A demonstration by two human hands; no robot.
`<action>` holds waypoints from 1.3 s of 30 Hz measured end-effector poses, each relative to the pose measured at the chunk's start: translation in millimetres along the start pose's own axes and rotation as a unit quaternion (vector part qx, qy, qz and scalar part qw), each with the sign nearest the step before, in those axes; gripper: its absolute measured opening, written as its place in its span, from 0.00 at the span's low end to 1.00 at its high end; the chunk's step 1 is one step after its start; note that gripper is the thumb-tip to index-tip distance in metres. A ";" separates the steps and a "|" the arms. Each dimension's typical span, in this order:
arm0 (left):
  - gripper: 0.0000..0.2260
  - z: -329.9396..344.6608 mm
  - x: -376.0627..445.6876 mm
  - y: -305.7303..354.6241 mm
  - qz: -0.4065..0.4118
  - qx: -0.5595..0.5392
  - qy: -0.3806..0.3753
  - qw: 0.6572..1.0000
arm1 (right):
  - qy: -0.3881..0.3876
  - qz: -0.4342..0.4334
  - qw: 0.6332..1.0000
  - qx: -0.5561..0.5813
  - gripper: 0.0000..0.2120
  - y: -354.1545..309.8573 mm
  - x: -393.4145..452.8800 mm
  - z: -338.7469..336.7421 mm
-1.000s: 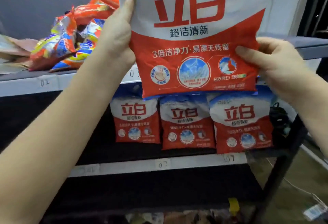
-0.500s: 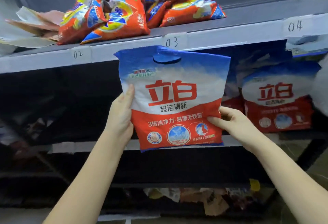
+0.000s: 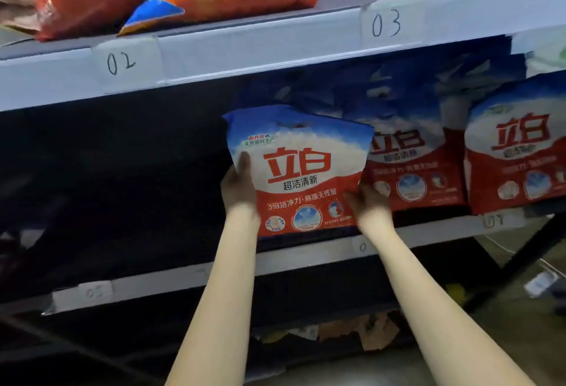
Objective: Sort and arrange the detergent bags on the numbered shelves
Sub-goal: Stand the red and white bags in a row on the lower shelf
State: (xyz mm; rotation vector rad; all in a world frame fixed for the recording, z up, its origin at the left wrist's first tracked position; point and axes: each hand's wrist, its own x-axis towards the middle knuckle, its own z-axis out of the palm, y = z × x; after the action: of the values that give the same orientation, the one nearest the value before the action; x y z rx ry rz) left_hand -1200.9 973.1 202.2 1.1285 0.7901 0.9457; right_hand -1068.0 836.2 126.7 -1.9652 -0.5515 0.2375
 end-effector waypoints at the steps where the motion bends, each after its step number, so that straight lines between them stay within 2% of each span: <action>1: 0.08 2.0 6.7 -4.8 0.014 0.003 -0.007 1.000 | 0.013 0.017 1.000 0.012 0.14 -0.5 2.4 9.0; 4: 0.08 4.1 22.8 -21.4 0.036 -0.005 -0.024 0.999 | 0.065 0.042 0.995 0.057 0.14 1.8 2.6 32.2; 7: 0.09 7.6 37.5 -37.2 0.063 0.023 -0.014 0.998 | 0.106 0.041 0.992 0.052 0.13 8.3 4.1 45.9; 15: 0.05 4.8 50.0 -61.0 0.132 0.104 0.024 0.986 | 0.118 0.033 0.992 0.029 0.17 12.2 10.0 52.0; 18: 0.09 -6.8 43.1 -71.9 0.147 0.150 0.023 0.977 | 0.120 0.032 0.992 0.025 0.20 16.0 4.7 44.3; 22: 0.19 -20.7 27.5 -85.1 0.119 0.251 0.019 0.960 | 0.157 -0.067 0.985 -0.019 0.17 22.5 -14.3 27.5; 24: 0.23 -25.0 11.5 -94.4 0.119 0.333 0.028 0.935 | 0.139 -0.086 0.985 -0.047 0.16 26.2 -26.3 19.7; 27: 0.22 -27.9 -25.6 -115.1 0.208 0.424 0.019 0.881 | 0.058 -0.100 0.988 -0.104 0.17 39.6 -47.7 9.7; 32: 0.16 -22.0 -76.9 -135.3 0.295 0.575 -0.104 0.756 | -0.022 -0.155 0.970 -0.188 0.18 58.8 -79.0 -15.1; 35: 0.15 -14.1 -108.5 -133.4 0.358 0.612 -0.139 0.692 | -0.049 -0.200 0.955 -0.212 0.18 58.8 -96.4 -39.3; 39: 0.13 2.2 -135.4 -103.5 0.447 0.604 -0.142 0.644 | -0.053 -0.271 0.936 -0.217 0.18 42.8 -108.7 -83.1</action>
State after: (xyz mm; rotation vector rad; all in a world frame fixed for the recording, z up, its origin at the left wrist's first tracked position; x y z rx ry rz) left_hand -1231.5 833.4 109.5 2.9818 0.5068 0.9091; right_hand -1118.2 702.2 117.3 -2.1312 -1.2756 -0.1421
